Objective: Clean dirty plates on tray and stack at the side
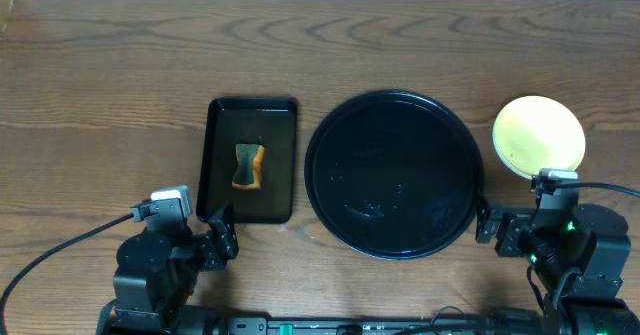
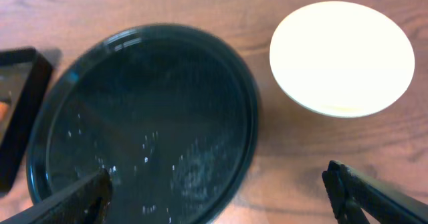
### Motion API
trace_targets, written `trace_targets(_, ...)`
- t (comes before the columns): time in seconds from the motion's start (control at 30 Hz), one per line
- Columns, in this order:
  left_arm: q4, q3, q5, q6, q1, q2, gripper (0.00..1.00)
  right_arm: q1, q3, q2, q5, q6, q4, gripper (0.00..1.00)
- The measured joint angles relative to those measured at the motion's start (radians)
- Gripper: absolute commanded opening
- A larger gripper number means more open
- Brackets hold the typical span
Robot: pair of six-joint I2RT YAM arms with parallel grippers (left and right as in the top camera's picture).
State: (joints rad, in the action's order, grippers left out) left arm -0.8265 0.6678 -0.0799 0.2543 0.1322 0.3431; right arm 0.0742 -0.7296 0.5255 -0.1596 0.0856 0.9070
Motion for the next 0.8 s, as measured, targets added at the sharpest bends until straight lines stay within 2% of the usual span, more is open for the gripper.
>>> trace_targets(0.53,0.0,0.0,0.0,0.0,0.0,0.0,0.79,0.0,0.004,-0.006,0.008,-0.007,0.109,0.99)
trace_targets(0.67,0.0,0.0,0.0,0.0,0.0,0.0,0.79,0.0,0.045,-0.078,0.021,-0.017,-0.006,0.99)
trace_targets(0.8,-0.001,-0.002,0.0,0.0,0.0,0.0,0.79,-0.002,0.134,-0.214,0.01,-0.024,-0.211,0.99)
